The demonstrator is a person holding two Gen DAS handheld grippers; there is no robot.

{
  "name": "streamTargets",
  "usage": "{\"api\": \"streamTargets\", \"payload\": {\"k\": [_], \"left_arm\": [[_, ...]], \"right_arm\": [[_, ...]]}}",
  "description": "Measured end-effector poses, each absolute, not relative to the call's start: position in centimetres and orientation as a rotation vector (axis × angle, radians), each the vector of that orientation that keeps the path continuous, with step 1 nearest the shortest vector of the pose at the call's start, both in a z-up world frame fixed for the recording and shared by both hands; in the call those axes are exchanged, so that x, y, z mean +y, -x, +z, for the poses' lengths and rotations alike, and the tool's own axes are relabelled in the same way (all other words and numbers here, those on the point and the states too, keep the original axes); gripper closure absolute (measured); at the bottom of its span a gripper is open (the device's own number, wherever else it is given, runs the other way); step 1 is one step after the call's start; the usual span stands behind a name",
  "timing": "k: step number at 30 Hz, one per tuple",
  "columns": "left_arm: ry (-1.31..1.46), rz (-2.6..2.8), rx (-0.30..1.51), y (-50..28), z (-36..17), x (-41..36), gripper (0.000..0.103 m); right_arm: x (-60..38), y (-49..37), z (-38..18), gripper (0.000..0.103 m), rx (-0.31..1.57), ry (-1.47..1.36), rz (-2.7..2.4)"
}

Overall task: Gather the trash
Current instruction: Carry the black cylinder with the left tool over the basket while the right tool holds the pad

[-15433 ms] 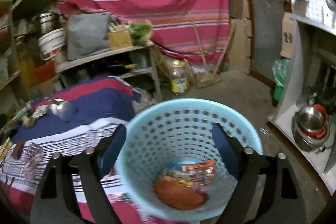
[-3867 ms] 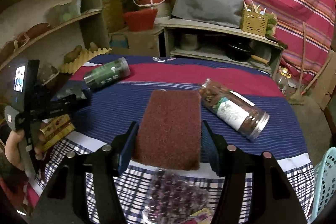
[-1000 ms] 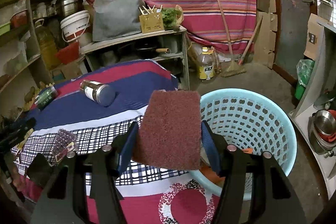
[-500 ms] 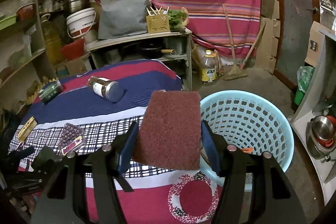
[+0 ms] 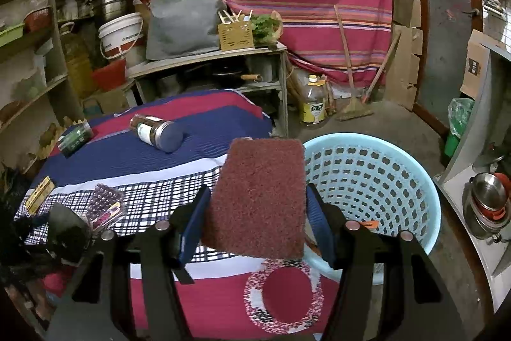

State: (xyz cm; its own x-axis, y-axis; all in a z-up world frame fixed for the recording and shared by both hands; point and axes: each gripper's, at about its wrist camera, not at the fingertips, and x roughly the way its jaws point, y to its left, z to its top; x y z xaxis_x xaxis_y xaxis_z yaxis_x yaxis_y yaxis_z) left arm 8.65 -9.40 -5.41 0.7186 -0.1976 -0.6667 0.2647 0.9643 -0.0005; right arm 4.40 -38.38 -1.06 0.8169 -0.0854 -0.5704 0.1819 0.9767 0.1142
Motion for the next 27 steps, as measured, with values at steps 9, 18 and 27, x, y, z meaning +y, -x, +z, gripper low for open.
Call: {"api": "streamTargets", "payload": {"k": [9,18,27], "left_arm": [[-0.172,-0.32,0.632,-10.9,-1.1,-16.3,0.056],[-0.134,-0.299,0.707,-12.6,-4.9,-16.1,0.02],[-0.096,-0.24,0.778,-17.2,-6.6,-15.6,0.007]], "right_arm": [[-41.6,-3.6,-1.0,0.043,0.59,-0.178,-0.206],[-43.6,-3.8,-2.6,0.043,0.616,-0.209,-0.24],[-42.8,-5.1,-3.6,0.043,0.633,-0.208,-0.222]]}}
